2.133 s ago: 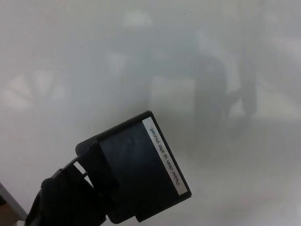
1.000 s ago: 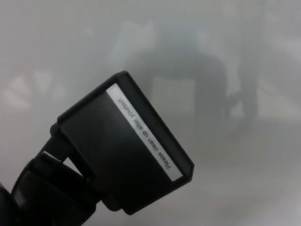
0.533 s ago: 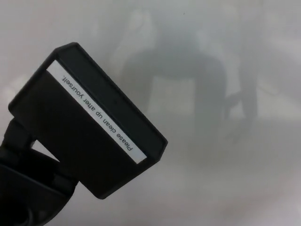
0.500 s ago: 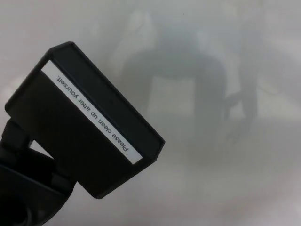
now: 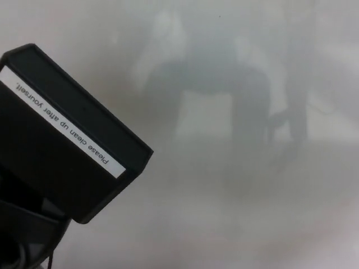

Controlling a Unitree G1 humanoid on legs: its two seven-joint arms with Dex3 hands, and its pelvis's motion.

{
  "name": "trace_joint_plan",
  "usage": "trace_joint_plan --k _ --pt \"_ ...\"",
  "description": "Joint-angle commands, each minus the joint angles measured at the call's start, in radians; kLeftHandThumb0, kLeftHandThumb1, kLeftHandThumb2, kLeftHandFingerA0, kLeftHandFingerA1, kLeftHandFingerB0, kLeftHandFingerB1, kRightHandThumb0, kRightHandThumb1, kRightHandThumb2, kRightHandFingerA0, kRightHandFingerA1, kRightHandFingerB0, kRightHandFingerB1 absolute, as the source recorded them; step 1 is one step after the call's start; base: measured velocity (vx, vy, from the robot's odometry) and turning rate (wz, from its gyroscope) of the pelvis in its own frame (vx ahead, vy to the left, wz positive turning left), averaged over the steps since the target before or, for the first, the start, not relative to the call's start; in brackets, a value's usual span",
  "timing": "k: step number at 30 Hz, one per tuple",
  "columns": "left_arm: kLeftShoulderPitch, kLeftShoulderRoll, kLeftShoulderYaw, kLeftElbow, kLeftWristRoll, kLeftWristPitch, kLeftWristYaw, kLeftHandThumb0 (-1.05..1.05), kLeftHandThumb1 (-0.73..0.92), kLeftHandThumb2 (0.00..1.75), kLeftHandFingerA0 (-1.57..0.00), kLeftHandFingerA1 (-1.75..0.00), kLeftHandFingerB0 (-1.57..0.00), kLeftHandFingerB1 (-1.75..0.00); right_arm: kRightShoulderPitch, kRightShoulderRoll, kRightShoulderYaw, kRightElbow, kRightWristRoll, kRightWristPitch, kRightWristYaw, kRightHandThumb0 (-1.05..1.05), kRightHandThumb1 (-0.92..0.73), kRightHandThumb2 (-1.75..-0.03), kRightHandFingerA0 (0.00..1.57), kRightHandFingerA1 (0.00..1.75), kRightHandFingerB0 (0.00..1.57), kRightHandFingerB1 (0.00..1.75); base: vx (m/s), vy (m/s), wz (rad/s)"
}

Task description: A magnetic marker holder is on the left hand side of the white board, the robot put the index and middle finger into the opening of the container and pull off the magnetic holder and hand it to a human on the left hand side.

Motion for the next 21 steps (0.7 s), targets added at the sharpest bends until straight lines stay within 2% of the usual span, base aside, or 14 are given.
trace_joint_plan --k 1,2,3,4,6,7,9,10,11,12,13,14,21 --pt "0.095 0.022 -0.024 -0.027 -0.114 -0.053 0.063 -0.71 0.38 0.7 -0.28 -0.38 -0.26 -0.44 0.062 -0.016 0.003 0.007 0.003 -0.002 0.011 -0.67 -0.65 -0.97 0.6 0.58 0.3 0.47 0.0 0.0 0.0" --pt "0.116 0.027 -0.031 -0.032 -0.118 -0.055 0.06 -0.69 0.44 0.55 -0.32 -0.31 -0.28 -0.38 0.075 -0.013 0.0 0.009 0.008 -0.006 0.016 -0.67 -0.65 -0.97 0.59 0.58 0.3 0.47 0.0 0.0 0.0" --pt "0.127 0.032 -0.038 -0.035 -0.123 -0.059 0.059 -0.69 0.44 0.55 -0.32 -0.31 -0.28 -0.38 0.082 -0.012 -0.001 0.009 0.009 -0.008 0.019 -0.67 -0.65 -0.97 0.59 0.58 0.3 0.47 0.0 0.0 0.0" --pt "0.142 0.034 -0.04 -0.042 -0.128 -0.06 0.06 -0.7 0.38 0.7 -0.28 -0.38 -0.27 -0.44 0.091 -0.01 0.0 0.01 0.008 -0.009 0.017 -0.69 -0.65 -0.97 0.59 0.58 0.3 0.47 0.0 0.0 0.0" --pt "0.172 0.044 -0.05 -0.055 -0.146 -0.066 0.071 -0.68 0.37 0.68 -0.31 -0.39 -0.28 -0.44 0.107 -0.008 0.007 0.006 0.0 -0.015 0.009 -0.67 -0.64 -0.97 0.59 0.58 0.29 0.47 0.0 0.0 0.0" --pt "0.187 0.051 -0.057 -0.061 -0.155 -0.069 0.071 -0.71 0.38 0.7 -0.3 -0.39 -0.28 -0.44 0.116 -0.009 0.013 0.004 -0.007 -0.021 0.002 -0.62 -0.8 -0.65 0.68 0.43 0.35 0.32 0.0 0.0 0.0" --pt "0.204 0.058 -0.064 -0.068 -0.161 -0.073 0.066 -0.71 0.38 0.7 -0.3 -0.39 -0.28 -0.44 0.127 -0.008 0.017 0.003 -0.011 -0.025 -0.003 -0.62 -0.8 -0.65 0.68 0.43 0.35 0.32 0.0 0.0 0.0" --pt "0.213 0.065 -0.07 -0.072 -0.166 -0.078 0.072 -0.73 0.38 0.62 -0.35 -0.36 -0.28 -0.41 0.129 -0.009 0.021 0.003 -0.015 -0.027 -0.008 -0.61 -0.8 -0.65 0.68 0.43 0.35 0.32 0.0 0.0 0.0" --pt "0.215 0.068 -0.072 -0.073 -0.168 -0.081 0.074 -0.73 0.38 0.62 -0.35 -0.36 -0.28 -0.41 0.129 -0.01 0.022 0.003 -0.015 -0.027 -0.009 -0.61 -0.8 -0.65 0.68 0.43 0.35 0.32 0.0 0.0 0.0" --pt "0.239 0.07 -0.079 -0.084 -0.175 -0.084 0.086 -0.72 0.38 0.72 -0.33 -0.4 -0.29 -0.45 0.14 -0.01 0.022 0.006 -0.013 -0.029 -0.007 -0.64 -0.8 -0.65 0.67 0.43 0.36 0.32 0.0 0.0 0.0" --pt "0.248 0.075 -0.08 -0.085 -0.176 -0.084 0.086 -0.7 0.38 0.7 -0.34 -0.39 -0.29 -0.45 0.144 -0.008 0.02 0.006 -0.009 -0.028 -0.004 -0.67 -0.65 -0.97 0.57 0.57 0.29 0.47 0.0 0.0 0.0" --pt "0.257 0.085 -0.085 -0.082 -0.178 -0.088 0.082 -0.69 0.37 0.7 -0.34 -0.39 -0.29 -0.45 0.147 -0.008 0.021 0.004 -0.006 -0.026 -0.002 -0.63 -0.8 -0.65 0.67 0.42 0.35 0.32 0.0 0.0 0.0" --pt "0.265 0.107 -0.111 -0.079 -0.168 -0.114 0.06 -0.7 0.38 0.71 -0.29 -0.39 -0.25 -0.45 0.151 -0.008 0.024 0.0 -0.008 -0.028 -0.009 -0.62 -0.81 -0.65 0.66 0.43 0.34 0.32 0.0 0.0 0.0"
